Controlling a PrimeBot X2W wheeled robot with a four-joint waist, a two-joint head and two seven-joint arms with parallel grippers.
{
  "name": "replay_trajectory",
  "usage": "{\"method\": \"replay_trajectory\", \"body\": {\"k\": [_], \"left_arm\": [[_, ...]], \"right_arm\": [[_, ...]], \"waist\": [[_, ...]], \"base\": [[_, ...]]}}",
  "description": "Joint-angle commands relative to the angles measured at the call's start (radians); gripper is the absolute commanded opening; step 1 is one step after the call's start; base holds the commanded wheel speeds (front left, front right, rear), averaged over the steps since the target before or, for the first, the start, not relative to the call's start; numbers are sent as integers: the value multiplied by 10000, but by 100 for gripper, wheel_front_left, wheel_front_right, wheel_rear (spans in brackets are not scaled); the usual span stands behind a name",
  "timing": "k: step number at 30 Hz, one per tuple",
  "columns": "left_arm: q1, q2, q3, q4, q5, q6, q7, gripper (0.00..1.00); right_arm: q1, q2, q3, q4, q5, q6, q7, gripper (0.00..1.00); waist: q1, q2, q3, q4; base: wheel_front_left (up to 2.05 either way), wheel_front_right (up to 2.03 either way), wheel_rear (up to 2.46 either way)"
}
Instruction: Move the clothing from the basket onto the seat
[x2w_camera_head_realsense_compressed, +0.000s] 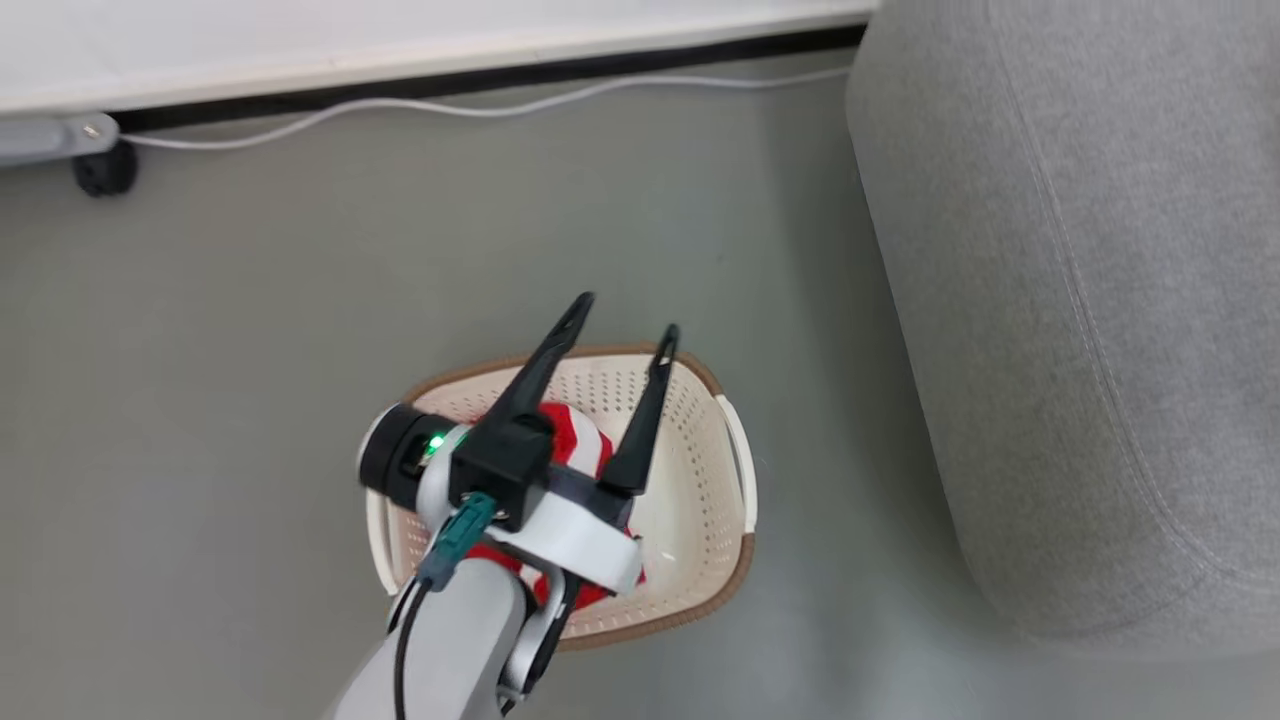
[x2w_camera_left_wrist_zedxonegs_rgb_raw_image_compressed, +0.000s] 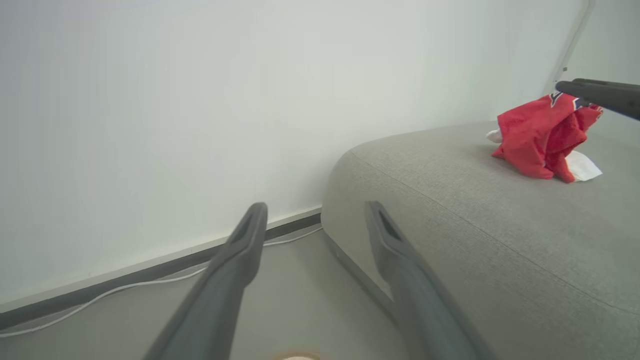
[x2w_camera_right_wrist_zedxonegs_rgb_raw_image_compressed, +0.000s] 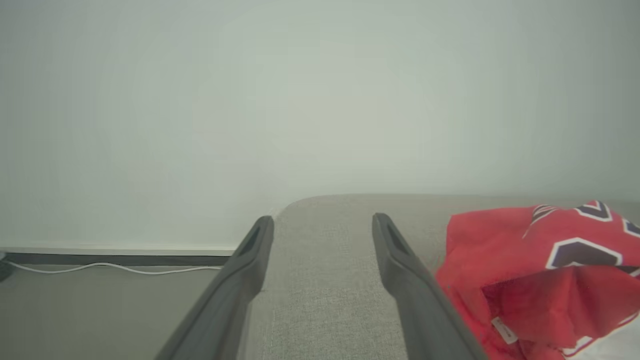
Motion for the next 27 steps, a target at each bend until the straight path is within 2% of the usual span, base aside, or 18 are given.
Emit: {"method": "replay_trajectory", "body": {"k": [1, 9, 19, 27], "left_arm": [[146, 16, 382, -276, 107, -44, -49, 100], [1396, 16, 2152, -338, 355, -277, -49, 100], [2802, 16, 4215, -523, 666, -386, -49, 100], [3645, 16, 4983, -523, 842, -187, -49, 100]], "right_arm": [[372, -228, 120, -257, -91, 12, -51, 100], [1107, 483, 464, -760, -428, 12, -51, 100], [2225, 1259, 529, -1430, -1138, 12, -51, 100], [3462, 1911, 343, -1852, -1516, 12, -51, 100]], "waist": [[0, 0, -502, 411], [0, 0, -1737, 904], [0, 0, -2469, 788], [0, 0, -2743, 809]], "base": [[0, 0, 0], [0, 0, 0], [0, 0, 0], [0, 0, 0]]}}
